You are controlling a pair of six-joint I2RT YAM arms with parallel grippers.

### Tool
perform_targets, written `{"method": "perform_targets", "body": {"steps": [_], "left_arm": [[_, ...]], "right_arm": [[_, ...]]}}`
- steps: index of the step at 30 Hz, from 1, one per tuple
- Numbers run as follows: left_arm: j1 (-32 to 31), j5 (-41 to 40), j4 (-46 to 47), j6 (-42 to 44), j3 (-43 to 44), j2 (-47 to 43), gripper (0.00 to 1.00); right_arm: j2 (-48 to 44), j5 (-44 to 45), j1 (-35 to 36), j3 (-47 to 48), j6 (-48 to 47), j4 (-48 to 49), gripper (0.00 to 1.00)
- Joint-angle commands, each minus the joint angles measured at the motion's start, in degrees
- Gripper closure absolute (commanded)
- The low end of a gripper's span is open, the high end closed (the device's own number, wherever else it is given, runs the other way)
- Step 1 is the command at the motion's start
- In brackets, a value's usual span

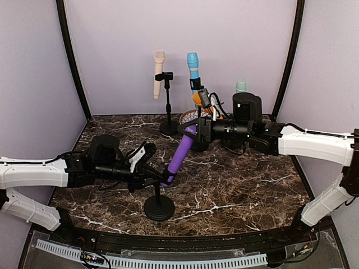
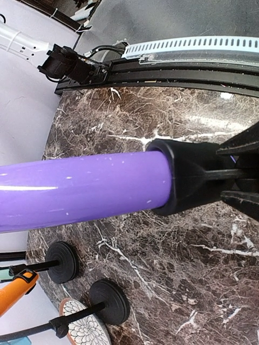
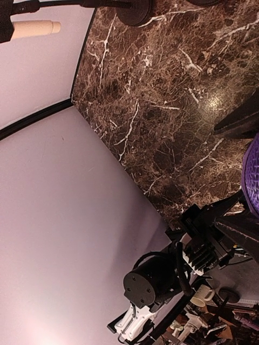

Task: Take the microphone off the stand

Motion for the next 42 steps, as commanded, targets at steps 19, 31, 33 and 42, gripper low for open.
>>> {"method": "perform_targets", "body": {"steps": [19, 31, 33, 42], "left_arm": [[-1.85, 2.36, -9.21, 1.52, 1.67, 2.20, 1.00], [-1.81, 6.42, -14.89, -5.09, -0.80, -5.03, 1.00], [-1.78, 5.98, -14.40, -5.50, -0.76, -4.89, 1.00], [-1.80, 7.42, -11.61, -10.45, 1.91, -3.95, 0.34]], "right_arm": [[-17.39, 31.06, -6.92, 6.74, -2.19, -18.31, 0.75], [-21.98, 26.48, -32.47, -7.37, 3.26, -37.01, 0.76], [-21.41, 19.64, -38.06, -11.00, 4.43, -35.15, 0.75], [-13.77, 6.71, -54.81, -23.70, 7.25, -24.08, 0.64]]}}
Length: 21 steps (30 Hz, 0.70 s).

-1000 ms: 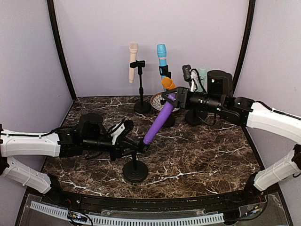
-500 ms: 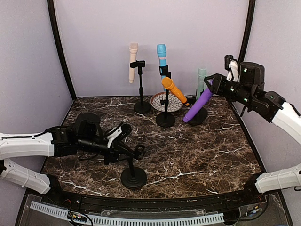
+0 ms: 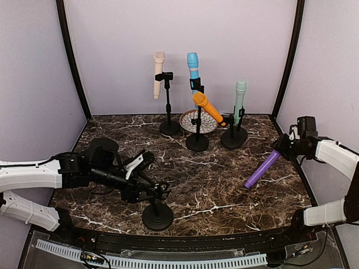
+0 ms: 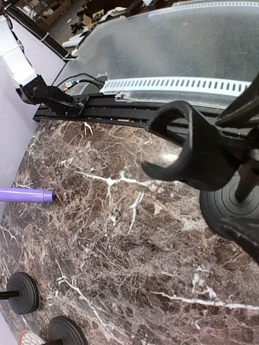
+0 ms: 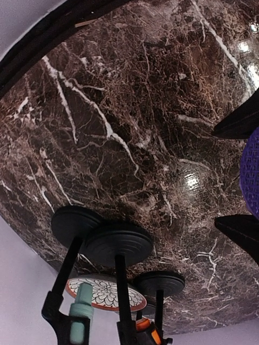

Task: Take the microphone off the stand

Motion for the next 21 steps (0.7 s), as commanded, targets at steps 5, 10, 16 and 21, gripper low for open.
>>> {"method": "perform_targets", "body": {"steps": [5, 10, 16, 21], "left_arm": [[-0.14, -0.02, -1.85, -7.21, 5.71, -2.84, 0.10], [2.76, -0.88, -5.38, -7.36, 11.70, -2.49, 0.05], [9.70, -0.56, -6.69, -6.08, 15.73, -1.94, 0.04], [14.37, -7.50, -10.40, -3.79, 16.27, -1.24, 0.03]], "right_arm": [[5.80, 1.62, -4.27, -4.68, 0.77, 9.01, 0.41], [8.35, 8.09, -4.29, -5.16, 0.12, 10.51, 0.25], [10.65, 10.11, -4.38, -6.17, 0.93, 13.34, 0.19], [5.30, 6.68, -3.91, -6.54, -1.40, 16.70, 0.16]]}}
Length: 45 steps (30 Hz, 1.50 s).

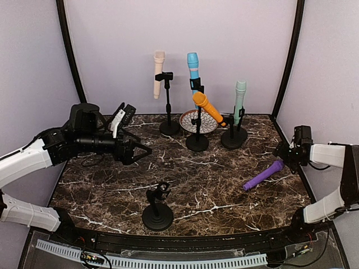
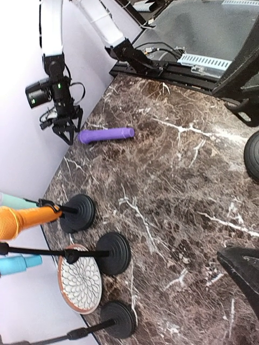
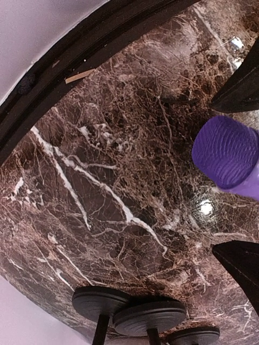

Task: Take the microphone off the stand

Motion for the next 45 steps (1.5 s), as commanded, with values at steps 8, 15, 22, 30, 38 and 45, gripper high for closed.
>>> {"method": "perform_targets", "body": {"steps": [8, 15, 22, 30, 38, 45], "left_arm": [[13.68, -6.12, -1.22, 1.25, 0.73, 1.62, 0.01], [14.65, -7.68, 6.76, 1.85, -4.25, 0.01, 0.01], [14.67, -8.79, 7.13, 3.43, -5.93, 0.71, 0.01], [14.67, -9.25, 7.14, 4.52, -6.21, 0.86, 0.01], [14.68, -9.51, 7.14, 4.91, -6.21, 1.57, 0.01], [14.67, -10.43, 7.19, 6.18, -6.21, 1.51, 0.01]], "right_arm": [[-10.01, -12.54, 18.86, 10.12, -19.05, 8.41, 0.08], [-0.18, -9.57, 34.03, 24.13, -30.51, 7.18, 0.06], [12.32, -3.40, 39.13, 34.62, -39.76, 7.70, 0.08], [17.96, 4.51, 39.37, 35.71, -46.65, 16.99, 0.16], [22.64, 5.48, 39.46, 37.91, -50.70, 22.79, 0.18], [23.59, 5.63, 40.45, 38.81, -53.91, 25.25, 0.48]]}}
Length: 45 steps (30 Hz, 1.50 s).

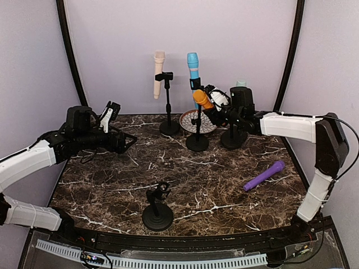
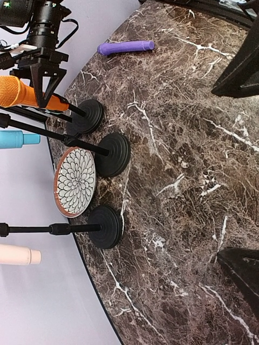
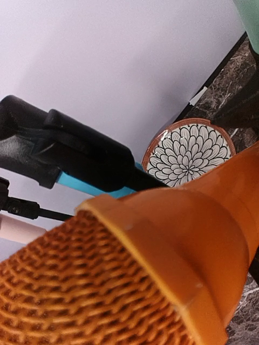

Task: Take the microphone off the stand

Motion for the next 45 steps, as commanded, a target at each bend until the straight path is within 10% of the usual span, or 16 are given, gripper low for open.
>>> {"method": "perform_targets", "body": {"steps": [1, 12, 29, 45], "left_arm": [[0.14, -1.05, 1.11, 1.73, -0.72, -0.26, 0.01], [0.16, -0.57, 1.33, 2.78, -1.03, -0.75, 0.01], [0.13, 0.27, 1.74, 1.69, -1.47, -3.12, 0.01], [0.06, 0.35, 1.81, 1.43, -1.49, -2.90, 0.01]], "right_arm": [[-0.24, 1.73, 1.07, 1.47, -3.09, 5.63, 0.54], [-9.23, 7.71, 5.76, -2.91, -0.57, 6.00, 0.82], [-19.81, 17.31, 22.80, -4.01, 11.62, -2.37, 0.84], [-4.08, 16.85, 34.83, 8.66, 16.63, -1.78, 0.83]]}}
